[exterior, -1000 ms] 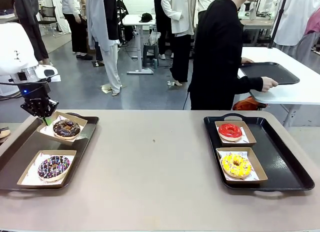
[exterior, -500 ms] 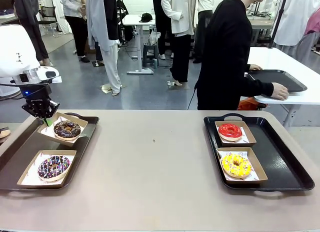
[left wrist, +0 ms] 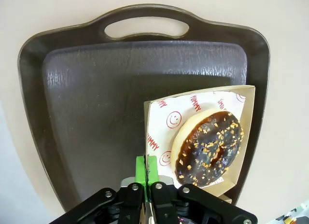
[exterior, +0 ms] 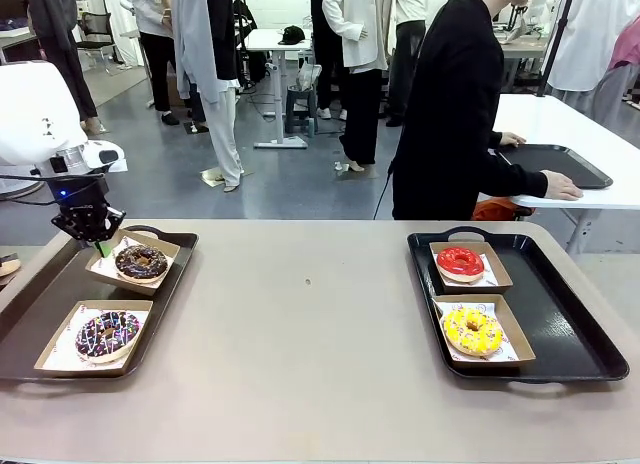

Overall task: Individually package the donuts and arrange them on the tray.
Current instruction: Place the picked Paper togo box on the Handle tray.

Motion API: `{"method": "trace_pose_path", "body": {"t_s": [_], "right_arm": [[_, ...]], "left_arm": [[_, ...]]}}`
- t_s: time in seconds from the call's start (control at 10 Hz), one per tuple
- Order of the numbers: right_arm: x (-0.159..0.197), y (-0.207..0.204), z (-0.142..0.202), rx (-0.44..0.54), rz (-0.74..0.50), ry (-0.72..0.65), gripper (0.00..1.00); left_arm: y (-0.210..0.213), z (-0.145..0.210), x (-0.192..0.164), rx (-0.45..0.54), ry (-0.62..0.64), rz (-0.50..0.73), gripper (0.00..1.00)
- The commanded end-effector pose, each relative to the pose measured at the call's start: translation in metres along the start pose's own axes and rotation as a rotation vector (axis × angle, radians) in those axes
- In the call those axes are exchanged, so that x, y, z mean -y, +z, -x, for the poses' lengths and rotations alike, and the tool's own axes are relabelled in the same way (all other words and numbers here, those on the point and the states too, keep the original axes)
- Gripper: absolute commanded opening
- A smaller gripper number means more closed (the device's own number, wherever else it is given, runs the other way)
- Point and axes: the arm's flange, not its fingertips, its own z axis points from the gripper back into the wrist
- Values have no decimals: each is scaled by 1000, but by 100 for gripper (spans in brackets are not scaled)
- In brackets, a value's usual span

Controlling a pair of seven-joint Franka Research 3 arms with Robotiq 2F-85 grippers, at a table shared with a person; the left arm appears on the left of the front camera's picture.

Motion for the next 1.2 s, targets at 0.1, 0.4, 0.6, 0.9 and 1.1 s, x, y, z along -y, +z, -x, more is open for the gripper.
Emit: {"method": "trace_pose_path", "body": {"t_s": [0.1, 0.4, 0.6, 0.9, 1.1], "right_arm": [[-2, 0, 2, 0, 5, -9, 100], [-2, 0, 2, 0, 5, -9, 100], [-2, 0, 2, 0, 5, -9, 100], [-2, 0, 2, 0, 5, -9, 100], [-2, 0, 2, 0, 5, -9, 100]], "left_arm": [[3, -7, 10, 18, 18, 5, 1], [2, -8, 10, 13, 14, 12, 60], [3, -8, 9, 11, 12, 16, 100], [6, -7, 9, 8, 7, 22, 91], [7, -5, 9, 3, 3, 23, 100]]}}
